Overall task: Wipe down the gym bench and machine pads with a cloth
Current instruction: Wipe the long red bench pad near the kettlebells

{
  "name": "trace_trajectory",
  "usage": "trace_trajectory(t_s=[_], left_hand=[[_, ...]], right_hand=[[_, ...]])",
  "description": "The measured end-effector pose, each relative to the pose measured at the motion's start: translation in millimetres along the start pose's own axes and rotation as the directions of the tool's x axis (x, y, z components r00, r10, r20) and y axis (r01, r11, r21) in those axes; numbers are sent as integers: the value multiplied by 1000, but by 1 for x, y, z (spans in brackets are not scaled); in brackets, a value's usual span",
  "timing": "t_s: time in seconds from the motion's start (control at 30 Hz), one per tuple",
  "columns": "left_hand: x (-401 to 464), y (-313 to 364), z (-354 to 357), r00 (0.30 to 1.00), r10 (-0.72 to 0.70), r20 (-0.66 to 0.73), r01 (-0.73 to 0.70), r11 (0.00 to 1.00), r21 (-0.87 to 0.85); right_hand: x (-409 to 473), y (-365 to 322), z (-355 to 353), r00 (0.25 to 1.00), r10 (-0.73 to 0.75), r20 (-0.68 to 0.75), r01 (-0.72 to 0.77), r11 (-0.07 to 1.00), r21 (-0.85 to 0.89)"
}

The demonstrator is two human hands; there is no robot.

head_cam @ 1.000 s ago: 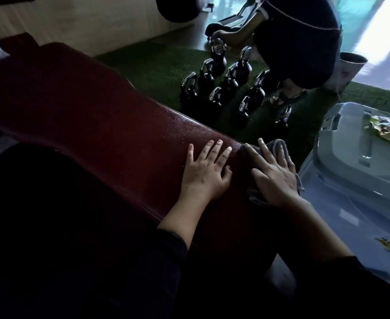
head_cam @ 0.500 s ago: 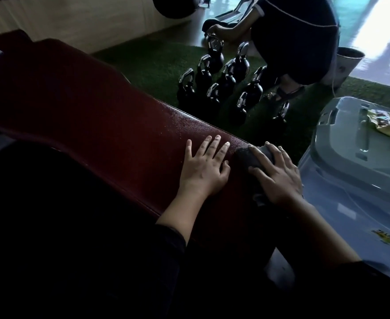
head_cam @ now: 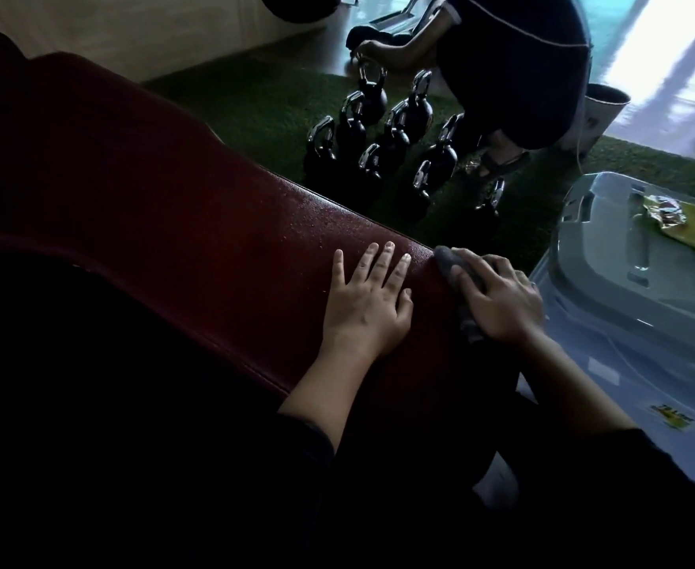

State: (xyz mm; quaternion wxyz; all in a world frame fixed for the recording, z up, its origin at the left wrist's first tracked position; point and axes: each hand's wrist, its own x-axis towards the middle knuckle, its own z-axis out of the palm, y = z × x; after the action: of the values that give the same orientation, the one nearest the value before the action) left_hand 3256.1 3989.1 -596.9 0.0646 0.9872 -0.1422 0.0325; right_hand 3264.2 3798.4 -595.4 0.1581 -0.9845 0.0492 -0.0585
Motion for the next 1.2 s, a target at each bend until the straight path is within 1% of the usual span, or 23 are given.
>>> trace_trajectory(t_s=[0.07, 0.1, 0.17, 0.23, 0.3, 0.4, 0.47, 0.53, 0.57, 0.6, 0.67, 0.73, 0.77, 0.83, 0.87, 0.93, 1.0, 1.07, 1.1, 1.13, 1.17, 1.2], left_hand=[[0, 0, -1, 1000, 0, 1, 0, 1000, 5], [0, 0, -1, 1000, 1, 1, -1, 1000, 8], [-1, -1, -1, 1000, 4, 4, -4, 1000, 9], [-2, -2, -2, 1000, 6, 5, -6, 1000, -8], [-2, -2, -1, 1000, 7, -7, -7, 1000, -25], [-3, -2, 0, 1000, 9, -14, -9, 999, -35], [-3, -2, 0, 1000, 5, -12, -5, 999, -33], [-3, -1, -1, 1000, 6, -11, -6, 1000, -30], [-3, 0, -2, 1000, 5, -8, -6, 1000, -26], [-3, 0, -2, 1000, 4, -4, -5, 1000, -21], [-3, -1, -2, 1000, 6, 1, -6, 1000, -13], [-3, -2, -3, 1000, 7, 4, -7, 1000, -10], [-3, -2, -3, 1000, 7, 6, -7, 1000, -14], [-3, -2, -4, 1000, 9, 5, -9, 1000, -28], [-4, -2, -4, 1000, 9, 2, -9, 999, -34], [-4, -2, -3, 1000, 11, -5, -11, 999, -39], [-5, -2, -2, 1000, 10, -8, -11, 999, -39], [-5, -2, -2, 1000, 10, -5, -10, 999, -37], [-5, -1, -3, 1000, 12, -3, -12, 999, -38], [-4, -1, -3, 1000, 12, -1, -12, 999, -37], [-4, -1, -3, 1000, 10, 1, -10, 999, -32], [-4, -1, -3, 1000, 9, 3, -9, 1000, -25]], right_hand=[[8, -15, 2, 1000, 14, 7, -14, 1000, -16], [5, -22, 5, 1000, -8, -13, 7, 999, -42], [-14, -30, 13, 994, -103, -46, 100, 992, -72], [-42, -20, 19, 982, -186, -37, 184, 981, -57], [-59, 4, 19, 975, -212, -63, 212, 977, -11], [-57, 33, 10, 980, -175, -99, 186, 975, 123], [-40, 37, 7, 985, -135, -105, 151, 974, 171], [-16, 27, 5, 998, -21, -55, 31, 984, 178], [-4, 19, 4, 1000, 23, -11, -21, 989, 149], [4, 9, 4, 999, 31, 23, -33, 994, 103], [7, -10, 5, 1000, -30, 8, 30, 1000, 8], [-9, -24, 11, 993, -116, -33, 114, 991, -70], [-24, -27, 15, 986, -162, -32, 158, 983, -92], [-49, -18, 20, 971, -236, -21, 233, 968, -90], [-57, -7, 20, 960, -277, -45, 273, 959, -73], [-59, 23, 15, 947, -308, -88, 311, 950, 13], [-46, 45, 9, 962, -257, -88, 265, 961, 86], [-24, 46, 4, 986, -148, -76, 158, 977, 143], [-12, 40, 4, 996, -83, -41, 89, 984, 156], [-1, 30, 4, 999, -43, -6, 43, 988, 147], [8, 19, 4, 999, -36, 19, 34, 993, 115], [13, 8, 5, 998, -56, 26, 54, 996, 73]])
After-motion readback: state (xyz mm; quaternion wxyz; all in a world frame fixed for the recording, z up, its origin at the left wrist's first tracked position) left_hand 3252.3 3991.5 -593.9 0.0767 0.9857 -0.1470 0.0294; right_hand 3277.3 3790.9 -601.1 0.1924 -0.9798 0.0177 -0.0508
